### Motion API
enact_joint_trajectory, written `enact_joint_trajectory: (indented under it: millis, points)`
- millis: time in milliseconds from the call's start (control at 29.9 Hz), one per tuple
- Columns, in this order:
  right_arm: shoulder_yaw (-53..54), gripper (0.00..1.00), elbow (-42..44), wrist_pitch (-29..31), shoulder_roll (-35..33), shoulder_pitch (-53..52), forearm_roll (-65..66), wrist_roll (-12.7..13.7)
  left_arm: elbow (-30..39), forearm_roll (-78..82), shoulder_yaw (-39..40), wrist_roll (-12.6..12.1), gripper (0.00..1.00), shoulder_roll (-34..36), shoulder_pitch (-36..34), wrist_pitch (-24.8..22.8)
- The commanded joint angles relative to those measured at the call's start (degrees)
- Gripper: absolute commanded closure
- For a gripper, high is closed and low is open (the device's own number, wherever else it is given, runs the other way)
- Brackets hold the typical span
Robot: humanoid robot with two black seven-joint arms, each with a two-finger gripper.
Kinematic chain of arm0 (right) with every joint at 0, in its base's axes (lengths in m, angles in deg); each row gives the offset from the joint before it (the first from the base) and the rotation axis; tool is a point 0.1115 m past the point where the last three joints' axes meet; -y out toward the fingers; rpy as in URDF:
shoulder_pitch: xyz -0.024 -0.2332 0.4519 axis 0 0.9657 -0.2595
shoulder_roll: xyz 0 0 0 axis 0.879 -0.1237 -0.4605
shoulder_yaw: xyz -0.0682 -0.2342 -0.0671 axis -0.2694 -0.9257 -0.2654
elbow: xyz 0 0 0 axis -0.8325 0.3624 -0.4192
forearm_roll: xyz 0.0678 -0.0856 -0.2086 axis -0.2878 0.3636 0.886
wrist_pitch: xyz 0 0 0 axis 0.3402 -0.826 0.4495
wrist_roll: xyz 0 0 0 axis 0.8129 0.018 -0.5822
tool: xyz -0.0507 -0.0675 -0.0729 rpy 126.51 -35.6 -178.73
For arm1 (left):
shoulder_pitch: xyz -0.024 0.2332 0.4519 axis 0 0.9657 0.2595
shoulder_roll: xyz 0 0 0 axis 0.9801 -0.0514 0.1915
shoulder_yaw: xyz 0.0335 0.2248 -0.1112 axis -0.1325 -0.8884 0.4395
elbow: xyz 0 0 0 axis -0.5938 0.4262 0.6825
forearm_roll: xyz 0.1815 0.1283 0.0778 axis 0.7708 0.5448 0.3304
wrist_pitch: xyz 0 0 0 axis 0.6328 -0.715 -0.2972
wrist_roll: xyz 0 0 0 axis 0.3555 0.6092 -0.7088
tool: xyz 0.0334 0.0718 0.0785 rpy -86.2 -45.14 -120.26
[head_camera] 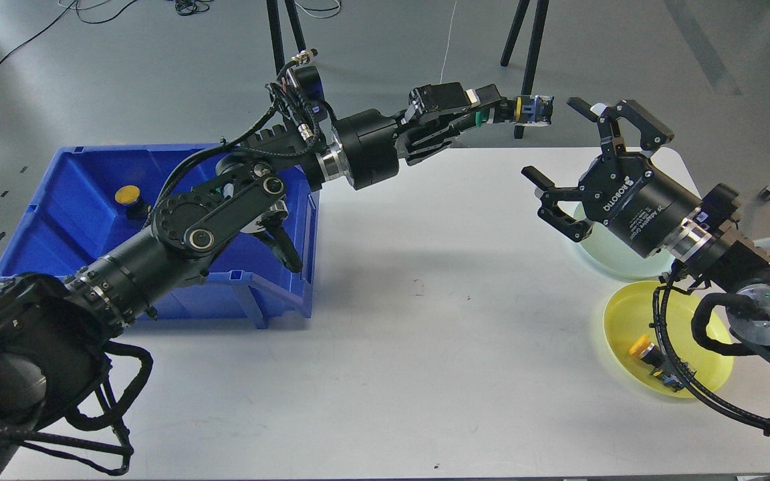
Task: Pass button and place on color plate
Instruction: 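Grasp the green button with the right gripper and release the left gripper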
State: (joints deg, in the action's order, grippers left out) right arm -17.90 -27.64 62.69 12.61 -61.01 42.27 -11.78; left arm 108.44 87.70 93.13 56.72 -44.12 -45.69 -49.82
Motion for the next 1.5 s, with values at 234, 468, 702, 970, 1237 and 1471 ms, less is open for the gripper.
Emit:
enact_joint_trajectory:
  millis: [234, 468, 702, 970, 1237, 1471]
  points:
    - [-0.55, 0.04, 0.31, 2.37, -0.42, -1.84, -2.97, 0.06, -0.04, 0.46, 0.00, 0.00, 0.87, 0.01, 0.00, 0.00]
    - [-0.37, 0.05, 1.80, 2.54, -0.34, -2.10, -2.97, 0.06, 0.04, 0.55, 0.00, 0.00, 0.87, 0.01, 0.00, 0.00]
    - [-1.34, 0.06, 5.50, 2.63, 0.54, -5.09, -2.97, 0.06, 0.04, 0.55, 0.09, 0.00, 0.87, 0.10, 0.00, 0.00]
    - [-1.34, 0.07, 4.97, 2.89, 0.63, -5.35, -3.15, 0.14, 0.04, 0.55, 0.00, 0.00, 0.87, 0.01, 0.00, 0.00]
    - [-1.42, 0.09, 4.44, 4.56, 0.63, -5.26, -3.15, 0.49, -0.04, 0.55, 0.00, 0.00, 0.87, 0.01, 0.00, 0.00]
    - [-3.44, 0.16, 3.65, 4.74, 0.54, -5.70, -3.15, 0.49, -0.04, 0.55, 0.00, 0.00, 0.87, 0.01, 0.00, 0.00]
